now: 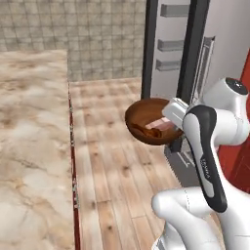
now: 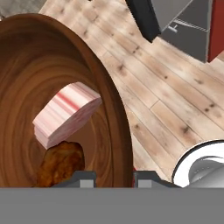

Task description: Place the bowl with the carrot and lime on the second highest shelf of the fridge. Place the bowl with the steak and chicken drumstick on the top shelf of the fridge.

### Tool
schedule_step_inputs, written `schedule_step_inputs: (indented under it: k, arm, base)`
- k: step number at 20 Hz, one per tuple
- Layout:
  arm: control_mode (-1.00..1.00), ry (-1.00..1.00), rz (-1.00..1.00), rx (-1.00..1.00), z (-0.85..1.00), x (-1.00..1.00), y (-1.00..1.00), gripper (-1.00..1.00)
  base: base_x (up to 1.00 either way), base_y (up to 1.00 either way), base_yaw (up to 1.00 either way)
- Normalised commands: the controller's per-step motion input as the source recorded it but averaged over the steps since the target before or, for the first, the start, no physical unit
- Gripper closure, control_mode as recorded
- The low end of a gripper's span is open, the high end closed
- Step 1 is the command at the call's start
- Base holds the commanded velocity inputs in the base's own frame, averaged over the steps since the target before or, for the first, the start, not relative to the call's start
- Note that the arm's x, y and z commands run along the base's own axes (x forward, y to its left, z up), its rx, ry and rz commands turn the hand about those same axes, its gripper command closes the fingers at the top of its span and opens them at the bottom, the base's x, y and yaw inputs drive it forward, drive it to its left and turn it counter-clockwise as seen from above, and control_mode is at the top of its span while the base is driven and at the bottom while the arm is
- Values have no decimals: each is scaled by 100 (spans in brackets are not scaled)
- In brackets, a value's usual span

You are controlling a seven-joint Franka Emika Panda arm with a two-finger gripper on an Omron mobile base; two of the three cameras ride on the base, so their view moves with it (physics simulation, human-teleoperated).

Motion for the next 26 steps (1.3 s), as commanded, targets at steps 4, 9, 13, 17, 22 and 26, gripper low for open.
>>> schedule_step_inputs:
  k: [4,9,13,17,22,26]
  arm:
    - [100,0,0,0,0,0,0,100]
    - [100,0,0,0,0,0,0,100]
    - [100,0,0,0,0,0,0,100]
    - [100,0,0,0,0,0,0,100]
    - [100,0,0,0,0,0,0,100]
    - [100,0,0,0,0,0,0,100]
  base:
    - [94,49,0]
    - [86,5,0]
    - [100,0,0]
    - [100,0,0]
    - [100,1,0]
    - [69,1,-16]
